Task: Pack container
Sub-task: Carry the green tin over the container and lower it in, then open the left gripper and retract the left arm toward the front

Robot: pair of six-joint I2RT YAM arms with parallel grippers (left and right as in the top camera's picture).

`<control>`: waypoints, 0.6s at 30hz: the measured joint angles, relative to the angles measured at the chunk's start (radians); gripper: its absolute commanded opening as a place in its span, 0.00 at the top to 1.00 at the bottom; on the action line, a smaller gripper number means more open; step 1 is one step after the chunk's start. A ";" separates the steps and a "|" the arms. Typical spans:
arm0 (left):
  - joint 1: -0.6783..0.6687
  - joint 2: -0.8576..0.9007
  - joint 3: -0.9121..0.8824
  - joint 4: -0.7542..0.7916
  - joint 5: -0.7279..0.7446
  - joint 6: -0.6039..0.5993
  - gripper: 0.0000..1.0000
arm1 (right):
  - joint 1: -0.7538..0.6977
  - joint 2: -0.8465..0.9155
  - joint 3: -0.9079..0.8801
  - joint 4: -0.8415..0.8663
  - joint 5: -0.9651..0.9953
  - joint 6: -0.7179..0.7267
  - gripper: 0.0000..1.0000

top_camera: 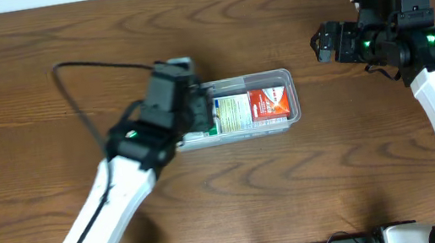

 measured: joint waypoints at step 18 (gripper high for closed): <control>-0.082 0.235 0.010 0.137 -0.001 -0.096 0.02 | 0.000 0.000 0.000 0.000 0.000 0.000 0.01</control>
